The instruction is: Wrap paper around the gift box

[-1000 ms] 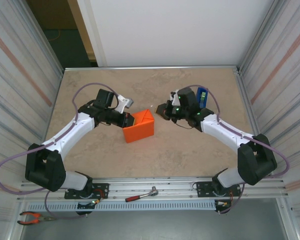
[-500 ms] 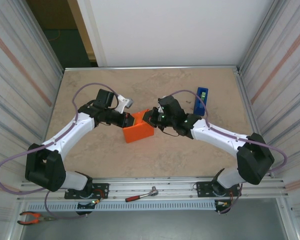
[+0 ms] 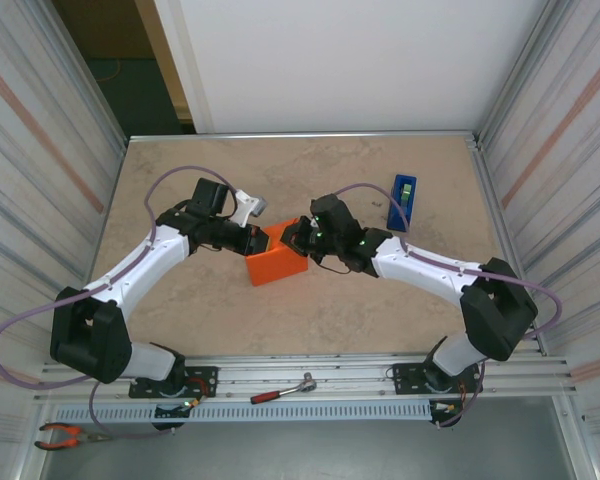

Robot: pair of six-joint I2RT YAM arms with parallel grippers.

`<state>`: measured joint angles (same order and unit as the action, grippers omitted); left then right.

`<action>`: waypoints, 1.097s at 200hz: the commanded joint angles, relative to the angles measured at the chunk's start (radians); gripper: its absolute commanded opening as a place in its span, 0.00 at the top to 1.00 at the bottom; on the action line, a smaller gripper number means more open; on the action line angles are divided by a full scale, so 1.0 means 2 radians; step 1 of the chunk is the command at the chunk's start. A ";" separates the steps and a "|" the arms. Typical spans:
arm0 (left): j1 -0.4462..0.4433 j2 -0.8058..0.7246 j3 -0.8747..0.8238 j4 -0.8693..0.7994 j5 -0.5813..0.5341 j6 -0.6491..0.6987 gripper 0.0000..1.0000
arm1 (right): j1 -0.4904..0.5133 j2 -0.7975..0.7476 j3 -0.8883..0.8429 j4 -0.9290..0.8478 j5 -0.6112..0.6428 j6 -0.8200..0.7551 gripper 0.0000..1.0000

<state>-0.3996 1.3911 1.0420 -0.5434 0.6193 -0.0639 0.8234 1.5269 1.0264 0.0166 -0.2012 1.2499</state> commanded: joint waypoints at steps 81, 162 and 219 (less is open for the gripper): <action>-0.014 0.027 -0.031 -0.033 -0.023 0.005 1.00 | 0.009 0.027 0.035 -0.063 0.027 0.002 1.00; -0.012 0.023 -0.019 -0.039 -0.013 0.001 1.00 | 0.022 0.062 0.097 -0.198 0.055 -0.055 1.00; 0.017 -0.022 0.013 -0.017 0.028 -0.066 1.00 | 0.030 0.088 0.123 -0.248 0.061 -0.062 1.00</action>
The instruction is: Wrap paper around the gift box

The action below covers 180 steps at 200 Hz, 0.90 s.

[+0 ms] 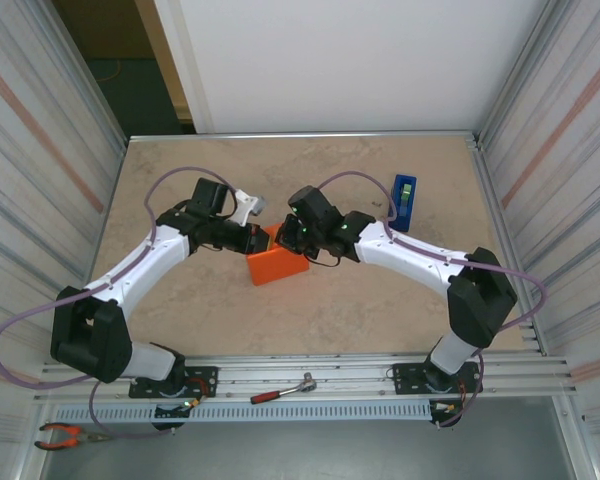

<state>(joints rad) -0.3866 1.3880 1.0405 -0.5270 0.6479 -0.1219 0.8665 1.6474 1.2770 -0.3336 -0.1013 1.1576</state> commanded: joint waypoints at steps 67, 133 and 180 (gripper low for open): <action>0.023 -0.022 0.041 0.027 0.027 -0.096 1.00 | 0.015 0.037 0.000 -0.086 0.009 -0.011 1.00; 0.008 0.013 0.036 0.071 0.040 -0.117 1.00 | 0.017 0.036 -0.008 -0.081 0.009 -0.008 1.00; -0.007 0.042 0.016 0.088 0.021 -0.120 1.00 | 0.017 0.036 -0.015 -0.075 0.008 -0.005 1.00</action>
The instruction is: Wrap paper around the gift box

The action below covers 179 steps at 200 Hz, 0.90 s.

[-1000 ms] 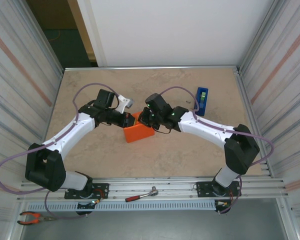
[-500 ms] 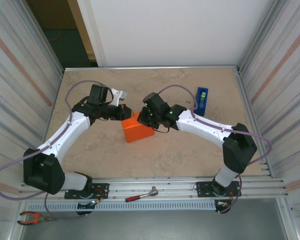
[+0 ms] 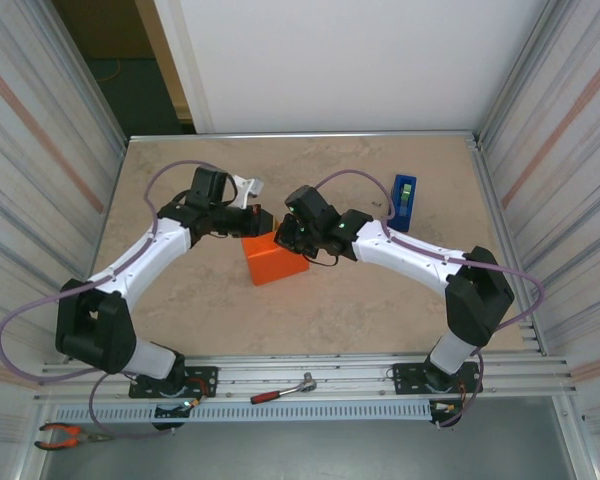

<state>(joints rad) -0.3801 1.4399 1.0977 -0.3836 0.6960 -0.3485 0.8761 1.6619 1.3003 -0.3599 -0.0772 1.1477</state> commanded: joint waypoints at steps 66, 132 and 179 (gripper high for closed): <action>-0.020 0.021 -0.048 0.018 -0.044 0.000 1.00 | 0.013 0.030 -0.030 -0.054 -0.007 0.003 1.00; -0.018 -0.015 0.007 -0.038 -0.060 0.042 1.00 | 0.013 0.029 -0.036 -0.043 -0.008 0.006 1.00; -0.017 -0.054 -0.001 -0.051 -0.045 0.042 1.00 | 0.013 0.024 -0.046 -0.032 -0.008 0.007 1.00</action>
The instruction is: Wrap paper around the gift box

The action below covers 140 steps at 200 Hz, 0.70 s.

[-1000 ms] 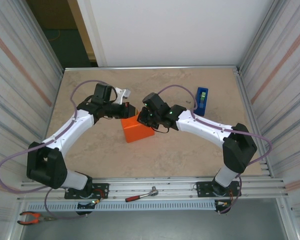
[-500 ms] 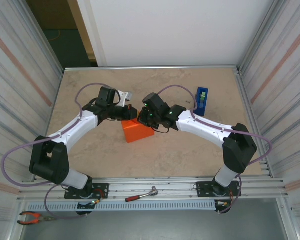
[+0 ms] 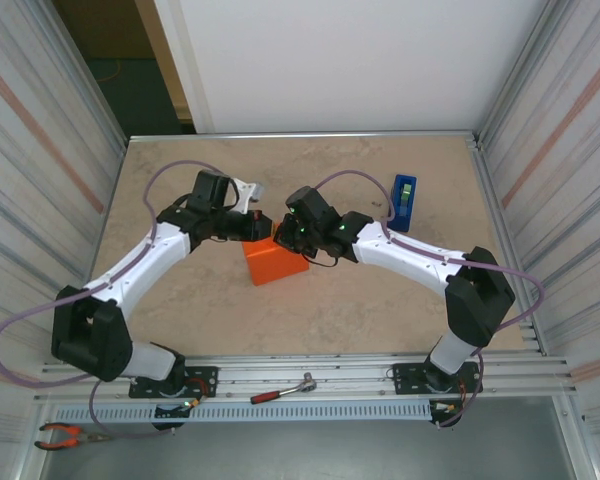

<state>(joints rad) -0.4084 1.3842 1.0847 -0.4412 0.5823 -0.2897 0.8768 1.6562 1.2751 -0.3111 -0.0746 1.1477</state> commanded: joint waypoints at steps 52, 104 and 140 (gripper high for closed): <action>-0.005 -0.043 -0.040 -0.011 0.013 0.009 1.00 | 0.015 0.024 -0.039 -0.051 -0.008 0.007 1.00; -0.008 -0.037 -0.073 -0.003 0.002 0.017 1.00 | 0.016 0.020 -0.043 -0.049 -0.004 0.025 1.00; -0.008 -0.031 -0.085 0.001 -0.009 0.021 1.00 | 0.017 0.013 -0.048 -0.036 -0.004 0.024 1.00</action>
<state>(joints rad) -0.4202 1.3128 0.9546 -0.4335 0.5930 -0.2806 0.8833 1.6421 1.2419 -0.2634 -0.0708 1.1748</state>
